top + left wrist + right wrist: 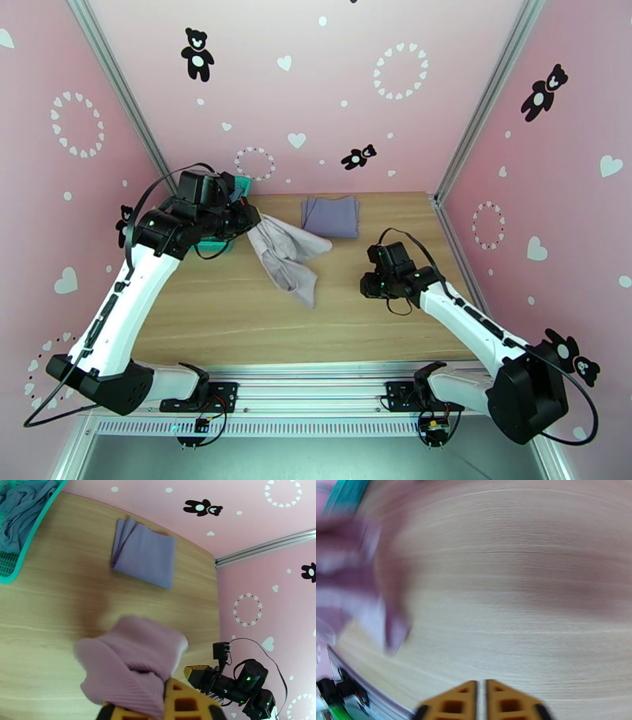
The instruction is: Fold and stack the mixed laundry pile
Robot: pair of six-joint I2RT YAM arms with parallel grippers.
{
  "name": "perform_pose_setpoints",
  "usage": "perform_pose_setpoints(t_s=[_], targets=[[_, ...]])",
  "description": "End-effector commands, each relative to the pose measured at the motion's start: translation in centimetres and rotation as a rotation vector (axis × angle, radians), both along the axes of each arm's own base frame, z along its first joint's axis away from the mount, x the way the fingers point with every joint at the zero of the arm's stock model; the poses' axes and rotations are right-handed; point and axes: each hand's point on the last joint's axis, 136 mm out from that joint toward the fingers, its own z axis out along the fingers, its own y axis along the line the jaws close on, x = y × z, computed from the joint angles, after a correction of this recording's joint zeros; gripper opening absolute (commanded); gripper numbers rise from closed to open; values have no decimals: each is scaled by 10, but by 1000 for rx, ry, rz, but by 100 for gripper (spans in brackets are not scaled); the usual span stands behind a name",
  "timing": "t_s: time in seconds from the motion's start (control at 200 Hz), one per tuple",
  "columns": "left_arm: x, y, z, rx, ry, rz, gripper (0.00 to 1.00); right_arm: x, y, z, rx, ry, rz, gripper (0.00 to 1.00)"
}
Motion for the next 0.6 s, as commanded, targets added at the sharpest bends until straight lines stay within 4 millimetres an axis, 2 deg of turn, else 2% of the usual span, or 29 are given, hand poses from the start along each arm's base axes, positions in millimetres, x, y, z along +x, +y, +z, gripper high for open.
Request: perform_pose_setpoints(t_s=[0.0, 0.065, 0.135, 0.155, 0.19, 0.275, 0.37, 0.505, 0.595], targets=[[-2, -8, 14, -45, -53, -15, 0, -9, 39, 46, 53, -175, 280, 51], [-5, -12, 11, -47, -39, -34, 0, -4, 49, 65, 3, -277, 376, 65], [-10, -14, 9, -46, -26, -51, 0, 8, 59, 84, -28, -381, 451, 74], [-11, -14, 9, -42, -24, -54, 0, 13, 61, 89, -34, -404, 466, 85], [-13, -13, 9, -39, -19, -56, 0, 18, 68, 96, -32, -438, 508, 89], [-16, -12, 10, -32, -14, -63, 0, 26, 93, 107, -7, -485, 617, 93], [-19, -11, 11, -28, -10, -66, 0, 24, 128, 108, 19, -521, 751, 98], [-21, -9, 14, -26, -15, -59, 0, 23, 180, 95, 77, -529, 852, 99], [-23, -8, 16, -27, -19, -58, 0, 36, 203, 80, 61, -532, 808, 99]])
